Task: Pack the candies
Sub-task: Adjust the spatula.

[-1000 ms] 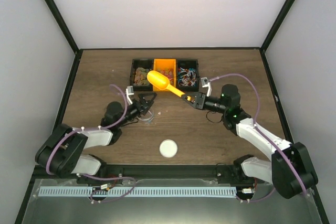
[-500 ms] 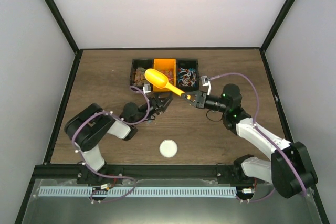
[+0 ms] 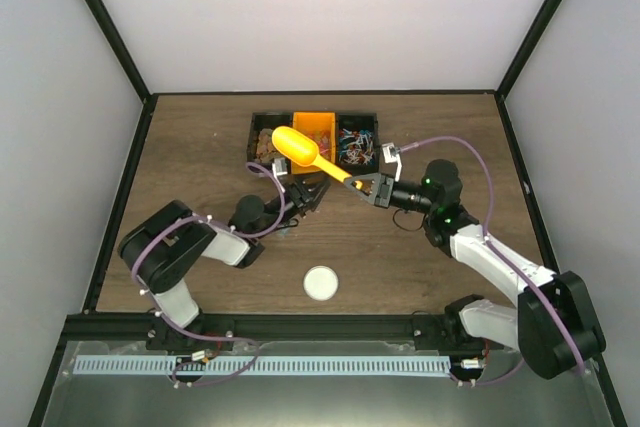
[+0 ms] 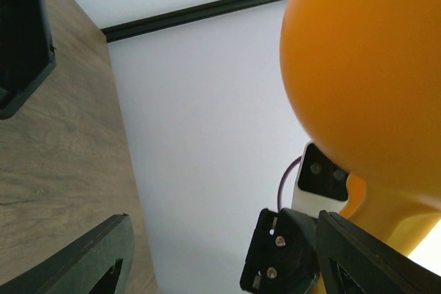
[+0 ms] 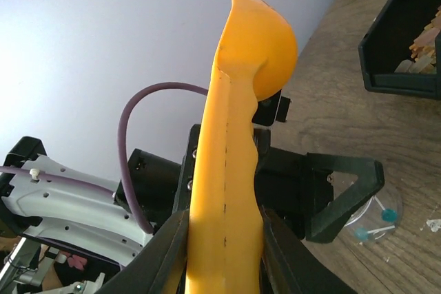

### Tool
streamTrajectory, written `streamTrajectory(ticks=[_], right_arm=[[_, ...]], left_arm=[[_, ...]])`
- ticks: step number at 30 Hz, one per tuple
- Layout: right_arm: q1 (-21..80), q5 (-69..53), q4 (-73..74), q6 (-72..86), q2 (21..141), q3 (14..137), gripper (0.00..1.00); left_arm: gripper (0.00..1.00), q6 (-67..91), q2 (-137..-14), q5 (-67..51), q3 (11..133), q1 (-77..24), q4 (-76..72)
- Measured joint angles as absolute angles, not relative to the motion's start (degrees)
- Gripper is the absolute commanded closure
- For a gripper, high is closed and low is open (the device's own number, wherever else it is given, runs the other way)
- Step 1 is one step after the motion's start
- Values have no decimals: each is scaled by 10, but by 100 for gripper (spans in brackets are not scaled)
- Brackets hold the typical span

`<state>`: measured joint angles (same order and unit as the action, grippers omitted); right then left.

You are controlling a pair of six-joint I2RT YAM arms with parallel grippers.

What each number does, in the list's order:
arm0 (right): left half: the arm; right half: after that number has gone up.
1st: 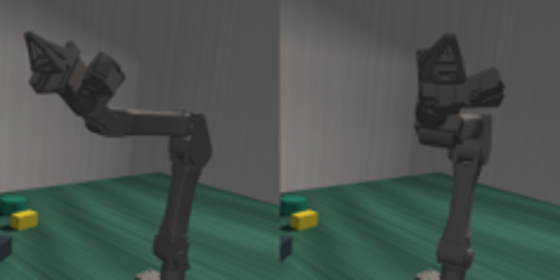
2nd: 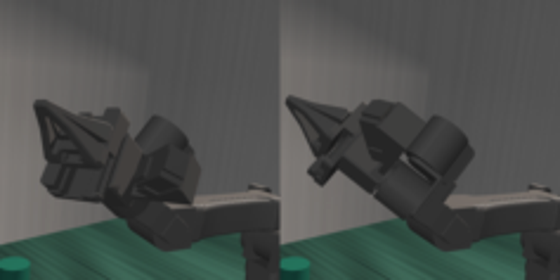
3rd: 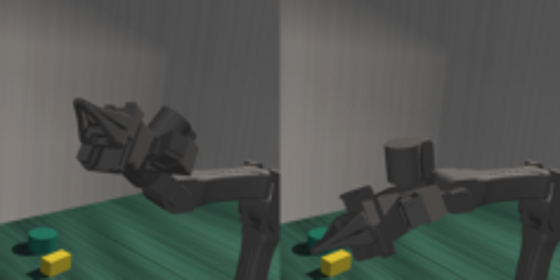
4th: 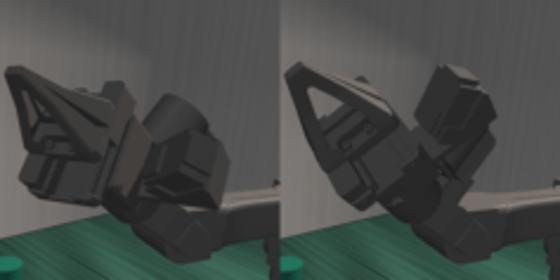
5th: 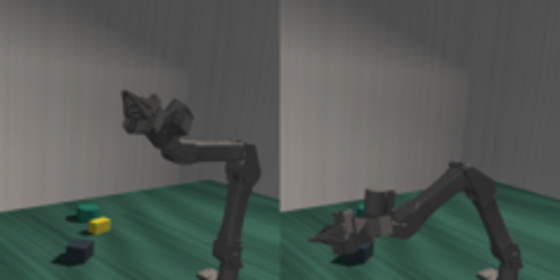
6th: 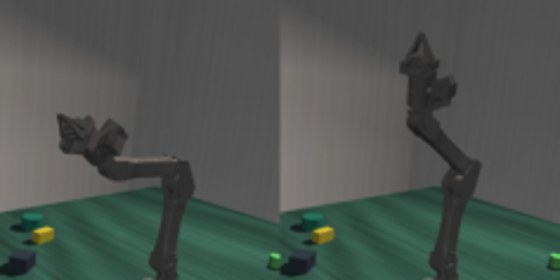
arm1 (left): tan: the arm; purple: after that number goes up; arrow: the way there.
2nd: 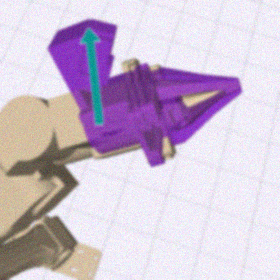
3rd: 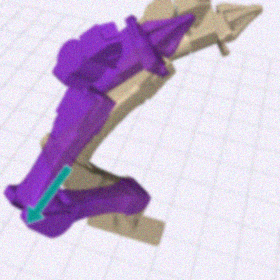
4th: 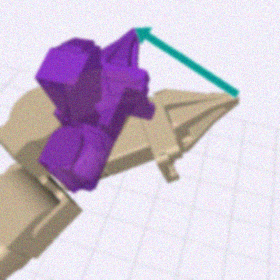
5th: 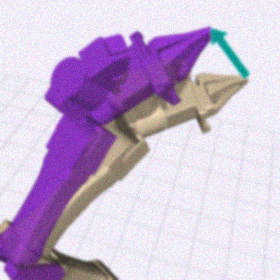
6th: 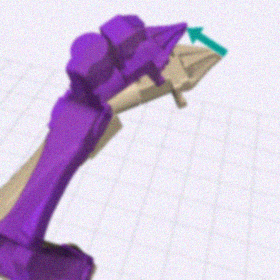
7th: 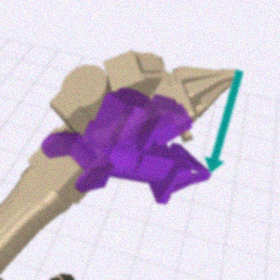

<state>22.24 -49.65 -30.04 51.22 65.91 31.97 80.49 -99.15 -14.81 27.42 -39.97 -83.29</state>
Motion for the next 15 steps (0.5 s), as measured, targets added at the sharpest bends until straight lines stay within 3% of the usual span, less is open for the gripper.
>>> streamTrajectory(ticks=[7,15], right_arm=[[218,-484,-274,504,668,330,98],[218,-493,-259,509,679,330,98]], left_arm=[[7,778,-914,-146,247,-426,-825],[7,732,-842,-127,246,-426,-794]])
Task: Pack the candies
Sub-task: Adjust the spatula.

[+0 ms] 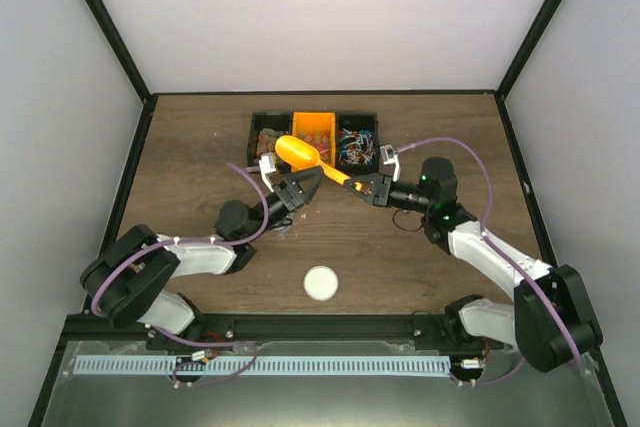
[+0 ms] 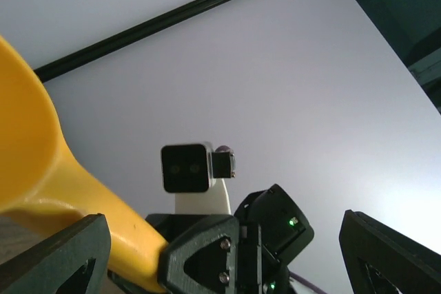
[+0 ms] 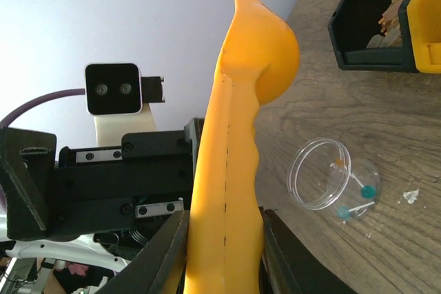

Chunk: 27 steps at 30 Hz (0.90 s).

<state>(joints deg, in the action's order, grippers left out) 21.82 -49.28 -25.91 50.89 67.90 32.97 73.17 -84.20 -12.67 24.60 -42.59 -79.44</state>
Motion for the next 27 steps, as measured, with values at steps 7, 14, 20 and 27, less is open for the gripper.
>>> streamTrajectory(ticks=[7,14,20,27], right_arm=[[215,-484,-238,507,658,330,98],[212,-476,-214,499,656,345,98],[212,-486,-214,496,657,364,97],[212,-497,-209,489,656,364,97]], left_arm=[[10,724,-861,-122,280,-427,-779],[10,740,-913,-121,277,-427,-788],[13,748,-926,-118,274,-427,-789],[22,741,-927,-111,314,-427,-779]])
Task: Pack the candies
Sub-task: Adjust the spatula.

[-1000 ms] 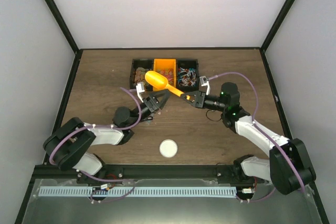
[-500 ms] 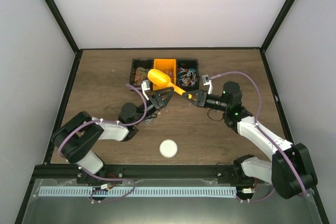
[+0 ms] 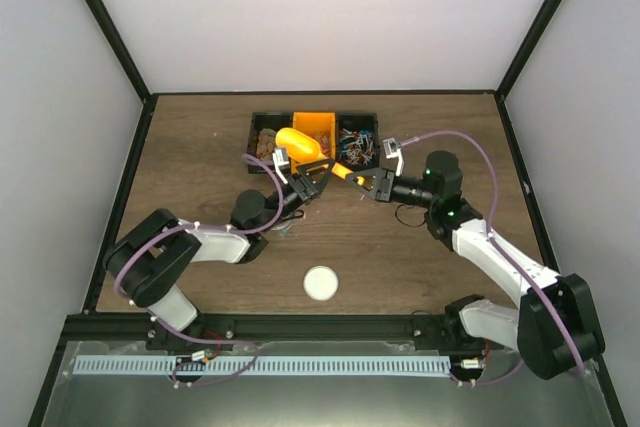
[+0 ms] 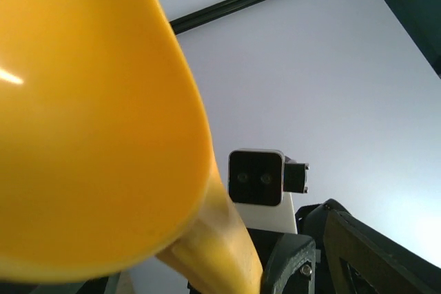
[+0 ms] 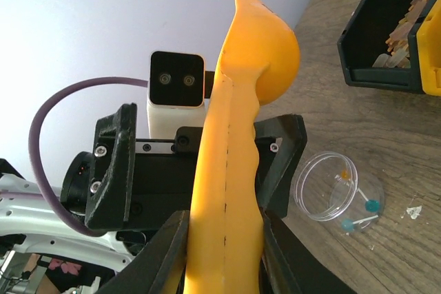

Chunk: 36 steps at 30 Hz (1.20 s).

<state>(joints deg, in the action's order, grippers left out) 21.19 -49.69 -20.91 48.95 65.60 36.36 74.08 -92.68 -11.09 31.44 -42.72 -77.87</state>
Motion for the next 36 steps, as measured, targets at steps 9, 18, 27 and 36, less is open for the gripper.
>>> streamTrajectory(ticks=[9,18,27,36], right_arm=[[212,-509,-206,487,652,364,97],[212,-516,-215,488,652,362,85],[213,-511,-244,502,652,347,58],[213,-485,-348,506,651,303,31]], left_arm=[[60,736,-934,-102,326,-426,-771],[70,767,-942,-102,329,-427,-797],[71,791,-952,-87,323,-429,-812],[71,823,-952,-37,292,-429,-813]])
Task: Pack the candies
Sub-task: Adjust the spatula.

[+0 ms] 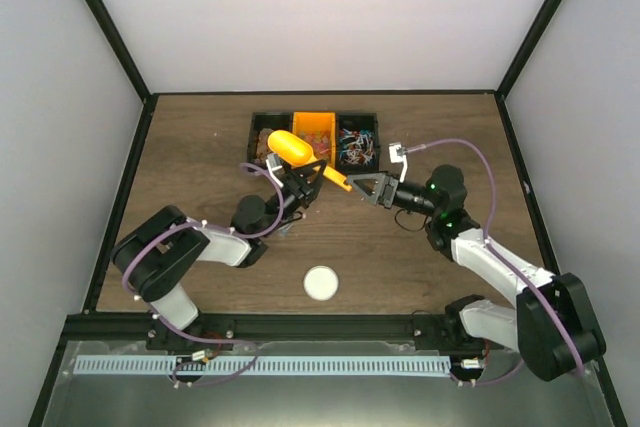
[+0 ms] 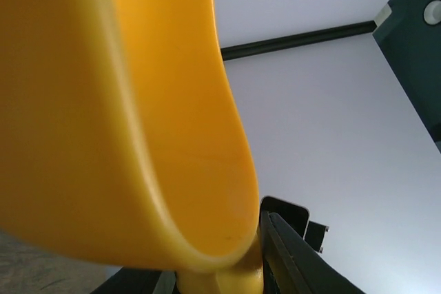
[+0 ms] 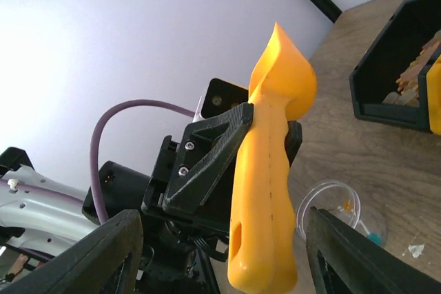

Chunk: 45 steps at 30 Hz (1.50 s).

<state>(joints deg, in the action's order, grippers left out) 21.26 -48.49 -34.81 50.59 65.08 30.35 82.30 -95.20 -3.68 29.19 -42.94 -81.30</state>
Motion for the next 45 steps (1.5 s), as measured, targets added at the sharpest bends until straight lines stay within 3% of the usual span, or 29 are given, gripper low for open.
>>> streamTrajectory(ticks=[4,7,23,34,39,45], right_arm=[[216,-463,-388,508,655,288,18],[223,-449,-440,525,677,283,16],[316,-309,-755,566,809,221,17],[324,-275,-781,558,830,271,23],[324,-274,-784,556,851,304,27],[324,-274,-789,573,892,306,26]], left_arm=[[70,823,-950,-23,292,-432,-813],[70,814,-939,-3,292,-438,-813],[70,773,-920,96,292,-473,-843],[70,749,-915,118,292,-482,-848],[75,751,-925,122,292,-484,-862],[74,749,-940,127,292,-488,-864]])
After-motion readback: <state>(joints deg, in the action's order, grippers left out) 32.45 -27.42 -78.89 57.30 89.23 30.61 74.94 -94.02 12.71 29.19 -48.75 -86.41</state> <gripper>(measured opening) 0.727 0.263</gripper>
